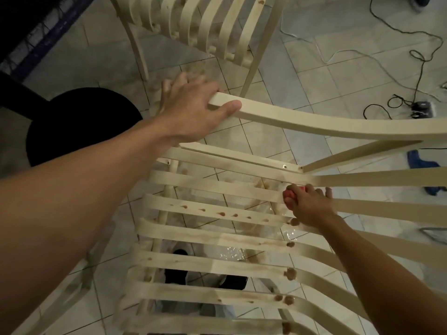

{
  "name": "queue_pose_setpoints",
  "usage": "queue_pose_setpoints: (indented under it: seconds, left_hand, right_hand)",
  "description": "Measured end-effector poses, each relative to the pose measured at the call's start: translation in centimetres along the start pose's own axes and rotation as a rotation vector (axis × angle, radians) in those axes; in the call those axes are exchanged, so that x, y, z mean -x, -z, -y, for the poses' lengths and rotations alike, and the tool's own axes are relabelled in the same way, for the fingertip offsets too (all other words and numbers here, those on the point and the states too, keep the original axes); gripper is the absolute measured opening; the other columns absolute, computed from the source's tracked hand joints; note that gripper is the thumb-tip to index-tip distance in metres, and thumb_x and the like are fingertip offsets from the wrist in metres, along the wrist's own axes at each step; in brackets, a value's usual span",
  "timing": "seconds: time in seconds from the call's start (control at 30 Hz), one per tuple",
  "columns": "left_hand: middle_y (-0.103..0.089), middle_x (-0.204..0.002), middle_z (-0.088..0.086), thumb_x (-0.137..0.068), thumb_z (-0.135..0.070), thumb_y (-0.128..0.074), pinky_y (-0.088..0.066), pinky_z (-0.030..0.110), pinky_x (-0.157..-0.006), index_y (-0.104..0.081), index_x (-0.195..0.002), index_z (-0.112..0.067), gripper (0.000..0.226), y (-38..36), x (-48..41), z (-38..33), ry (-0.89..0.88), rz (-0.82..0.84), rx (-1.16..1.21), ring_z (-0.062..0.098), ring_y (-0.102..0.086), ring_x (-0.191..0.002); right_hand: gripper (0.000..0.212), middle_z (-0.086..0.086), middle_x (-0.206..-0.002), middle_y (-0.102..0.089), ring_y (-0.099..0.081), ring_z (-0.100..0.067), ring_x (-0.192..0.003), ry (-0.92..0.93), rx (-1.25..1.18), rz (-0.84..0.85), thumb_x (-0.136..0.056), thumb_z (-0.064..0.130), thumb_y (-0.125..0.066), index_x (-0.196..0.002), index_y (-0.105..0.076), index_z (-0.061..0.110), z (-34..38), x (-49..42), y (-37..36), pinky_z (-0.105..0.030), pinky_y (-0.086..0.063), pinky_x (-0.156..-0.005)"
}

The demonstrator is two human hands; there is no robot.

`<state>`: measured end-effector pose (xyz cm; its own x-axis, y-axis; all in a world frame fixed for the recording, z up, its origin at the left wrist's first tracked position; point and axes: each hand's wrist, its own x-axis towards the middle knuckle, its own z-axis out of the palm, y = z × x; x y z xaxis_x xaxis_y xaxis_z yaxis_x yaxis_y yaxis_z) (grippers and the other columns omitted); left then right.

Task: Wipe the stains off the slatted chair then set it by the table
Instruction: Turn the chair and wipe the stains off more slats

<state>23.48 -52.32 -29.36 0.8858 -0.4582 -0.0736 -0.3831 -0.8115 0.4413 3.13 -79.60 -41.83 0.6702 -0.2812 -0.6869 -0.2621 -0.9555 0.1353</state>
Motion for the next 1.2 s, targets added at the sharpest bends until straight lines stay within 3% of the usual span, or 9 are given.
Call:
queue_pose_setpoints:
  seconds: [0.3,0.43,0.5,0.57,0.67,0.77,0.9,1.0,1.2]
  left_hand:
    - [-0.055,-0.115,-0.007,-0.094,-0.067,-0.042,-0.021,0.036,-0.093,-0.063,-0.115,-0.030,0.048,-0.6,0.7,-0.1,-0.049,-0.095,0.006,0.018,-0.033,-0.109]
    - [-0.055,-0.119,0.002,-0.094,-0.050,-0.055,-0.030,0.037,-0.095,-0.064,-0.120,-0.025,0.037,-2.2,2.9,-1.0,-0.059,-0.426,0.061,0.026,-0.042,-0.116]
    - [-0.059,-0.114,0.008,-0.093,-0.035,-0.062,-0.033,0.042,-0.096,-0.067,-0.111,-0.017,0.026,-3.4,4.5,-1.7,-0.113,-0.643,0.041,0.025,-0.046,-0.112]
    - [-0.062,-0.105,0.009,-0.089,-0.023,-0.066,-0.033,0.040,-0.089,-0.068,-0.100,-0.014,0.014,-5.3,6.0,-2.3,-0.211,-0.691,0.078,0.030,-0.051,-0.104]
    - [-0.062,-0.101,0.003,-0.087,-0.025,-0.063,-0.029,0.034,-0.084,-0.066,-0.096,-0.016,0.013,-9.0,7.0,-1.4,-0.231,-0.347,0.164,0.031,-0.054,-0.097]
    - [-0.057,-0.123,0.001,-0.089,-0.048,-0.053,-0.031,0.043,-0.095,-0.060,-0.119,-0.025,0.039,-12.0,6.5,1.2,-0.079,0.017,0.039,0.032,-0.047,-0.116]
    - [-0.018,-0.161,0.000,-0.084,-0.076,-0.048,-0.001,0.057,-0.114,-0.021,-0.152,-0.041,0.081,-13.9,6.0,4.3,0.031,0.348,-0.185,0.031,-0.007,-0.147]
    - [0.001,-0.163,-0.005,-0.074,-0.090,-0.030,0.018,0.064,-0.110,-0.002,-0.152,-0.050,0.091,-14.7,5.6,5.3,0.062,0.442,-0.243,0.032,0.010,-0.148]
    - [0.001,-0.160,-0.006,-0.061,-0.099,-0.011,0.021,0.066,-0.107,0.002,-0.150,-0.050,0.102,-15.3,5.4,5.9,0.021,0.465,-0.271,0.033,0.006,-0.146]
  right_hand:
    - [0.038,-0.005,-0.122,-0.058,-0.053,-0.028,-0.113,0.019,-0.200,-0.229,-0.094,0.039,-0.061,-0.132,-0.054,0.036,0.4,1.2,-0.3,-0.041,-0.037,-0.100]
    - [0.032,-0.006,-0.113,-0.057,-0.050,-0.029,-0.107,0.086,-0.460,-0.286,-0.095,0.034,-0.062,-0.127,-0.061,0.033,0.0,2.1,-0.3,-0.042,-0.044,-0.093]
    - [0.033,-0.006,-0.113,-0.058,-0.050,-0.029,-0.106,0.091,-0.571,-0.332,-0.093,0.032,-0.065,-0.125,-0.061,0.033,0.0,2.6,0.2,-0.046,-0.046,-0.092]
    - [0.036,-0.006,-0.112,-0.061,-0.052,-0.029,-0.102,0.104,-0.609,-0.371,-0.091,0.031,-0.067,-0.126,-0.059,0.033,0.1,3.2,0.6,-0.047,-0.046,-0.091]
    - [0.042,-0.002,-0.108,-0.064,-0.063,-0.026,-0.095,0.080,-0.715,-0.288,-0.088,0.032,-0.071,-0.126,-0.054,0.035,0.5,4.3,1.4,-0.048,-0.052,-0.086]
    - [0.033,0.006,-0.105,-0.063,-0.067,-0.021,-0.088,0.027,-0.632,-0.224,-0.086,0.035,-0.071,-0.113,-0.052,0.038,0.7,5.6,1.5,-0.044,-0.057,-0.075]
    - [0.031,-0.003,-0.120,-0.047,-0.052,-0.024,-0.103,-0.009,-0.286,-0.294,-0.091,0.024,-0.064,-0.119,-0.054,0.026,0.5,6.7,0.4,-0.035,-0.049,-0.082]
    - [0.026,-0.004,-0.116,-0.046,-0.048,-0.026,-0.104,-0.036,-0.211,-0.373,-0.088,0.011,-0.064,-0.109,-0.057,0.024,1.0,7.1,-1.3,-0.033,-0.040,-0.086]
    - [0.038,-0.007,-0.115,-0.055,-0.050,-0.029,-0.106,-0.166,-0.016,-0.329,-0.084,0.014,-0.070,-0.118,-0.055,0.021,1.9,6.7,-3.9,-0.039,-0.038,-0.098]
